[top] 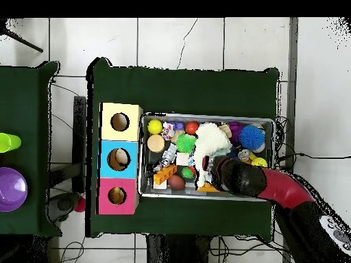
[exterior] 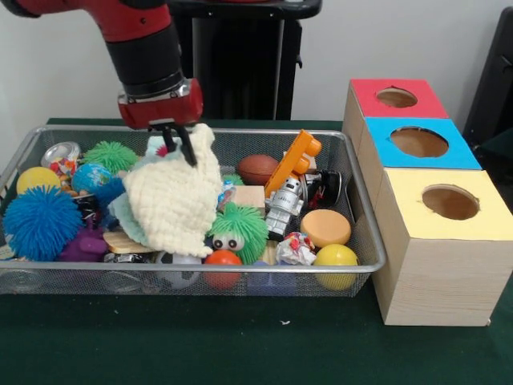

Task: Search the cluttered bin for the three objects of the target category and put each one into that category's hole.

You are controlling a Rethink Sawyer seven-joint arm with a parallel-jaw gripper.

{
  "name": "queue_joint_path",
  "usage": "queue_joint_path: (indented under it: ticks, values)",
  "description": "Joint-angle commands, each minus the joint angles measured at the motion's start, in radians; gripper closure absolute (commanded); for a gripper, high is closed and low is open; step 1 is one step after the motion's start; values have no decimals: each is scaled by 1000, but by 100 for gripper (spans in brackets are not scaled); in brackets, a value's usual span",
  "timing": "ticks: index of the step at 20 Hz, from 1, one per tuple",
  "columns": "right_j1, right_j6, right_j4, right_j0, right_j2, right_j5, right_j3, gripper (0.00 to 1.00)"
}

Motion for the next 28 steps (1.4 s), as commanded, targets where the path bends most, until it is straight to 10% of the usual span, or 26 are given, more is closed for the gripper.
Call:
queue_joint_path:
  ticks: [1, 28]
  values:
    - [31, 201, 19, 124, -21, -112, 36, 100]
    - [-29, 242, 174, 294, -86, -220, 112, 100]
